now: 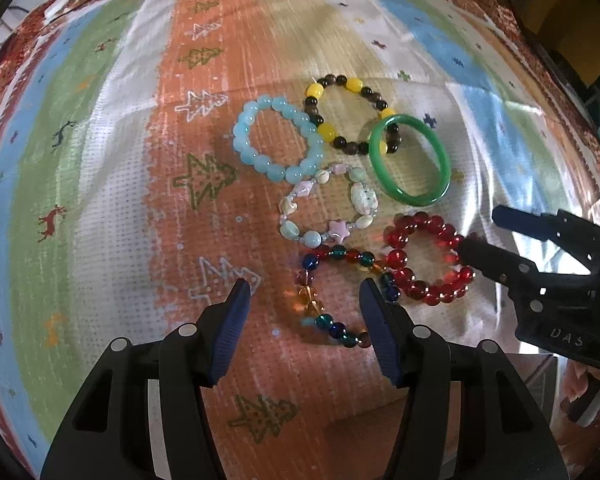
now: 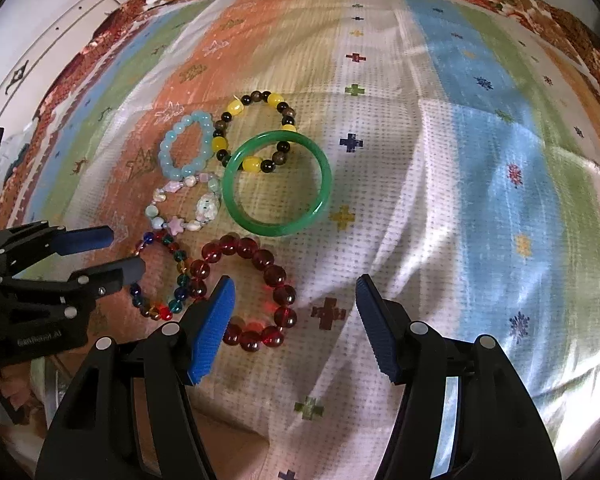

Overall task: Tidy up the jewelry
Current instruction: 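Grasp the multicolour beaded bracelet with the left tool while the right tool grasps the red beaded bracelet, then lift both bracelets into the silver tin and open both tools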

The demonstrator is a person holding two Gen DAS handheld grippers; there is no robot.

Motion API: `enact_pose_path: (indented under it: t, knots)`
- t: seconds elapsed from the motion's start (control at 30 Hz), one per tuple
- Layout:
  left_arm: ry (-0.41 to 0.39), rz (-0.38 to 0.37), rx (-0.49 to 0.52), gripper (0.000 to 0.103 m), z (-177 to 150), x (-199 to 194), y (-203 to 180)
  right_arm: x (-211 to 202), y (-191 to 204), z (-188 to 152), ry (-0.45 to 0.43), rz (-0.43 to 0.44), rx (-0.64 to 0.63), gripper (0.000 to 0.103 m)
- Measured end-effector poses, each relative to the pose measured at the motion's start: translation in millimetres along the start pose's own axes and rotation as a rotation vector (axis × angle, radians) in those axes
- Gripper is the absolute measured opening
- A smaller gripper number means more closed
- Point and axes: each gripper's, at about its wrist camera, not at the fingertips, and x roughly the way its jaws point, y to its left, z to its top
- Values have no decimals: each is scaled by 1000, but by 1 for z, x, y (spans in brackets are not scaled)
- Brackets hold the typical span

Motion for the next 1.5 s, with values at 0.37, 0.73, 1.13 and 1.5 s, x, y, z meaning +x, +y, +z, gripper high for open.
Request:
enact_pose_path:
  t: [0.37, 0.73, 1.13, 1.5]
  knots:
    - [18, 30, 32, 54, 7, 15, 2, 20, 3, 7, 37, -38, 1, 55]
    - [26, 87, 90, 9, 9, 20, 3, 26, 4, 8, 69, -41, -19, 16]
    - [-24, 34, 32, 9, 3, -16, 28, -8, 6, 3, 11, 10, -37, 14]
    - [-143, -7, 2, 9, 3, -62, 21, -51, 23, 1, -94, 22, -81, 14]
